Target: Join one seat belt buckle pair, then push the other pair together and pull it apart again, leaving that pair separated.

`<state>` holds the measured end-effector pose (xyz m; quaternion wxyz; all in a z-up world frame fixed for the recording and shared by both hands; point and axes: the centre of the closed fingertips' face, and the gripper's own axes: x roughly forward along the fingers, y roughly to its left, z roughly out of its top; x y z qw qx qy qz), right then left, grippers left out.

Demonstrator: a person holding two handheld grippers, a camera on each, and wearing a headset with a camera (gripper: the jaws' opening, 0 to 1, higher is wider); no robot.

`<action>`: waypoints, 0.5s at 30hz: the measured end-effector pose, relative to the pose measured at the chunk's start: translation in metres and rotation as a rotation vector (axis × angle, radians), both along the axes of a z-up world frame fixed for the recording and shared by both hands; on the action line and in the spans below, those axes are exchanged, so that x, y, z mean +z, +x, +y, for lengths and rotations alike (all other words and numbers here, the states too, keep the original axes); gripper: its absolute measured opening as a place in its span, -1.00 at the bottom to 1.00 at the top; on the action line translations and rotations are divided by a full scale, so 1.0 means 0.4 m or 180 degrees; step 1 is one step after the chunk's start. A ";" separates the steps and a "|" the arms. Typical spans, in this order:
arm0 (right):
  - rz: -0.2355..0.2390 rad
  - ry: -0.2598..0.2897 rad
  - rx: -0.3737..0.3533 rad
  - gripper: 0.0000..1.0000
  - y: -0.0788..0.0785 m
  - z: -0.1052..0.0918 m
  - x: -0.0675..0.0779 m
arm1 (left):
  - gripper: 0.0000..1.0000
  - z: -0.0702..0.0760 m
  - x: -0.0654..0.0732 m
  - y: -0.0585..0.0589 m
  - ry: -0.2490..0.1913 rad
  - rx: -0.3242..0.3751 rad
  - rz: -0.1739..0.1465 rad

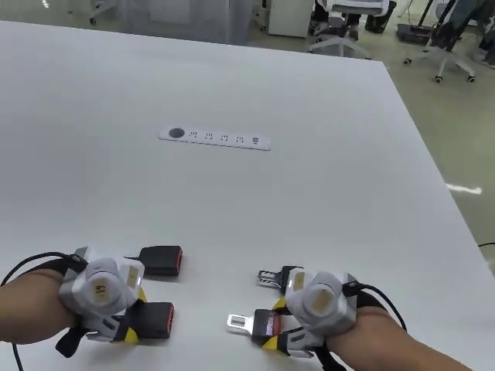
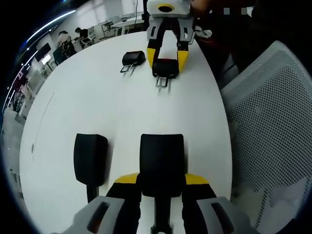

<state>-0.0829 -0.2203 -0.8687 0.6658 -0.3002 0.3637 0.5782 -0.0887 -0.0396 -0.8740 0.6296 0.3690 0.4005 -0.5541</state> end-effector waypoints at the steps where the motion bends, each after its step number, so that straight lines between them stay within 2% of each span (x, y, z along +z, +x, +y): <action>1: -0.0010 -0.0008 0.0067 -0.34 -0.005 0.020 -0.001 | -0.36 0.001 -0.001 0.001 -0.0005 0.0006 0.0004; 5: -0.0065 0.0000 0.0126 -0.35 -0.012 0.063 -0.003 | -0.36 -0.001 -0.001 0.001 -0.0003 -0.0010 0.0008; 15: -0.0095 0.0002 0.0054 -0.35 -0.007 0.137 -0.004 | -0.36 -0.005 0.001 -0.001 -0.0003 -0.0032 0.0019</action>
